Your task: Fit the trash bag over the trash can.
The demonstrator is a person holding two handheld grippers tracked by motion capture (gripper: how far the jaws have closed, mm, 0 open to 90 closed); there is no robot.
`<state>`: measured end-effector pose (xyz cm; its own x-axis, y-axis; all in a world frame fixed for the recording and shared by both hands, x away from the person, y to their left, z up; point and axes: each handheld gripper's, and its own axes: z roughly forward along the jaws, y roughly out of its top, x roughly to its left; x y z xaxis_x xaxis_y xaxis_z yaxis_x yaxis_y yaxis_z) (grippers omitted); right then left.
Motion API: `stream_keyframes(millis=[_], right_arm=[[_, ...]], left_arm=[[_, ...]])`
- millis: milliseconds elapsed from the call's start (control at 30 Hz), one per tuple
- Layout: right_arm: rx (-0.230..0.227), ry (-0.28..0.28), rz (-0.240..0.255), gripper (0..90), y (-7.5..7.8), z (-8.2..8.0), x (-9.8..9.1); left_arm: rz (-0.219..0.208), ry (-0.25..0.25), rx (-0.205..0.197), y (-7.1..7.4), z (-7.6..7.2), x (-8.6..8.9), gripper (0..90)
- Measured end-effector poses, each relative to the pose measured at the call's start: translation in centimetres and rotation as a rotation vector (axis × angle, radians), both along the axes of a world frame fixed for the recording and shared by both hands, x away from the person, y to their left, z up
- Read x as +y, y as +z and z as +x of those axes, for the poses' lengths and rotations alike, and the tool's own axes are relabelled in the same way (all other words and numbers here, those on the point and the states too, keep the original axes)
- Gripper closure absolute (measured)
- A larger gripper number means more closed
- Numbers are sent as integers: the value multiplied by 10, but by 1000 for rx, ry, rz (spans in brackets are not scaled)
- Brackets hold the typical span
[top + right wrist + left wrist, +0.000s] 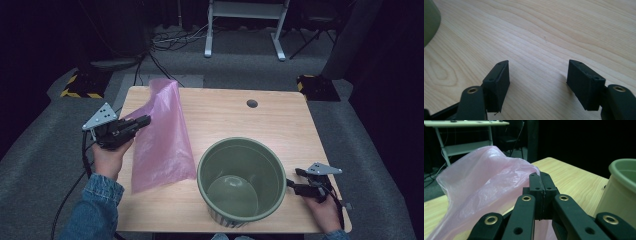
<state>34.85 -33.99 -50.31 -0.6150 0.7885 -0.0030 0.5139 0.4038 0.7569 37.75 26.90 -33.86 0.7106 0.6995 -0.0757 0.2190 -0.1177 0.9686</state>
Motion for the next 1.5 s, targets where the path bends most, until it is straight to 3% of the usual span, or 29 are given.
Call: stream_keyframes(millis=[367,767,867,1233,1500], right_arm=[[0,107,-2,345,0,-10,39],[1,118,1,346,0,-10,43],[1,118,1,345,0,-10,43],[-2,119,-1,345,0,-10,43],[-2,119,-1,346,0,-10,43]], left_arm=[[-8,-13,-39,28,-5,-4,896],[-28,-59,-90,63,-10,-9,896],[-36,-94,-95,69,-8,-7,896],[-2,-245,-114,97,-3,-6,897],[-16,-352,-114,115,1,-3,897]])
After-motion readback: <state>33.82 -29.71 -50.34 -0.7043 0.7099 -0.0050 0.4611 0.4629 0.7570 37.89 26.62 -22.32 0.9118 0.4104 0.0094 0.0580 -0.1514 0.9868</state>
